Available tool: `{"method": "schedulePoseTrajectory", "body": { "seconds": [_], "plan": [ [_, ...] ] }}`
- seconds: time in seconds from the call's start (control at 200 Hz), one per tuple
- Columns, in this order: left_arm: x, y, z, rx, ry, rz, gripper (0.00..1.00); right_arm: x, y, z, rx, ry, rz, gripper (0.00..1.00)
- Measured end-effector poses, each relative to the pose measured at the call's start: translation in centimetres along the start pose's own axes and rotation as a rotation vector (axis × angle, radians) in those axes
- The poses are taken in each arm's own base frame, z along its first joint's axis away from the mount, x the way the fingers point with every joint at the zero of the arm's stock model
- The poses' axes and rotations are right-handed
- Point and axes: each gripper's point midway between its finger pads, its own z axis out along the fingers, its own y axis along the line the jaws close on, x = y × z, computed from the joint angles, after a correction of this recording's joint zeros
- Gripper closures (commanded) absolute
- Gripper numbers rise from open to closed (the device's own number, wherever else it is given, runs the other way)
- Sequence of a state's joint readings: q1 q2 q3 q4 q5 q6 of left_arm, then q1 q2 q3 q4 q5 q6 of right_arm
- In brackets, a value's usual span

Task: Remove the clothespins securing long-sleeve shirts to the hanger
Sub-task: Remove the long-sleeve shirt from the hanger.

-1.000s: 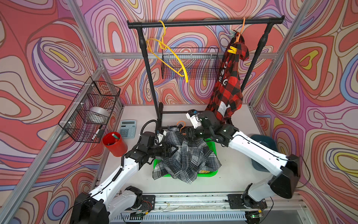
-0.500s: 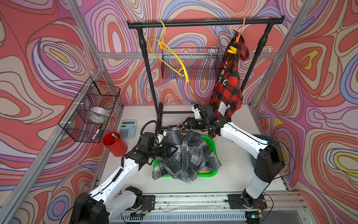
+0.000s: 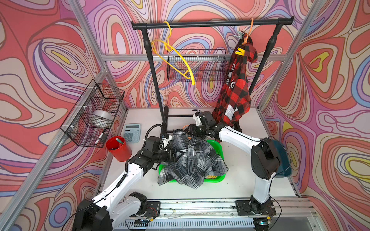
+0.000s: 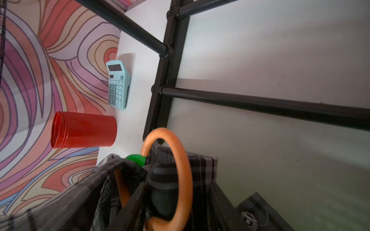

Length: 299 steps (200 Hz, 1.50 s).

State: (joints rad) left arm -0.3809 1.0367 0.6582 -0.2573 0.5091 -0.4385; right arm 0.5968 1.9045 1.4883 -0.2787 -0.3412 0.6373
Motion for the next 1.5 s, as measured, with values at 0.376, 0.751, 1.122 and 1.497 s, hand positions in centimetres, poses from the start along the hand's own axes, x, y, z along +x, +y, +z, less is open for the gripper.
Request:
{"method": "schedulePoseTrajectory", "body": {
  "seconds": [0.376,0.751,1.122,1.497],
  "plan": [
    [0.0,0.1,0.0,-0.004,-0.001,0.0,0.23,-1.7,1.9,-0.1,-0.083,-0.062,-0.041,0.77],
    [-0.1,0.1,0.0,-0.004,-0.006,0.0,0.24,-3.0,5.5,-2.4,-0.199,-0.113,-0.143,1.0],
    [-4.6,-1.4,-2.3,-0.016,-0.145,0.05,0.15,-3.9,8.8,-7.5,-0.244,-0.173,-0.378,1.0],
    [-15.2,0.1,-11.8,-0.021,-0.48,0.007,0.12,-7.1,14.7,-18.8,-0.337,-0.383,-0.586,1.0]
  ]
}}
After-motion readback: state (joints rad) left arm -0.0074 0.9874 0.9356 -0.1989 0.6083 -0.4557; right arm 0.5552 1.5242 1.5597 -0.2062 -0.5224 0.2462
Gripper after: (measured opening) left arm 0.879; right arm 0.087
